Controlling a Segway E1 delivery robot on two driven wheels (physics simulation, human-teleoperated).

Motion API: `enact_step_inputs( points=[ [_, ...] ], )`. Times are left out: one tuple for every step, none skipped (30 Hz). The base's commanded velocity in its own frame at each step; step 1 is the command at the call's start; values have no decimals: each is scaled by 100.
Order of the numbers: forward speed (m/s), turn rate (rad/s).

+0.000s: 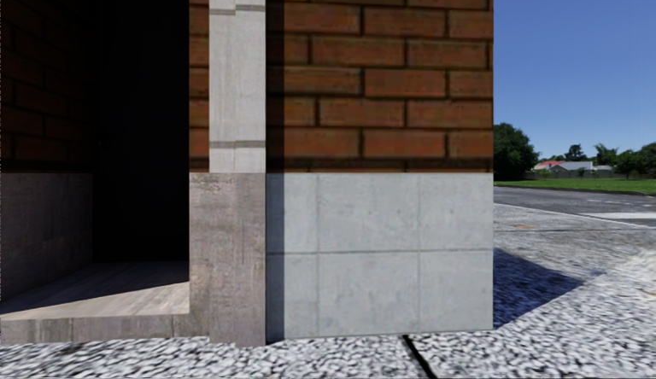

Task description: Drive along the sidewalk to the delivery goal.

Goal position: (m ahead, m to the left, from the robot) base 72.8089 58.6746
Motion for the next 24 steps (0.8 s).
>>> enact_step_inputs(
  points=[
    [0,-73],
    [0,-73],
    [0,-73],
    [0,-73],
    [0,-73],
    [0,-73],
    [0,-74],
    [0,-74],
    [0,-74],
    [0,-74],
    [0,-74],
    [0,-74],
    [0,-74],
    [0,-74],
    [0,-74],
    [0,-74],
    [0,-74],
    [0,-74],
    [0,-74],
    [0,-74],
    [0,-74],
    [0,-74],
    [0,-74],
    [0,-74]
  ],
)
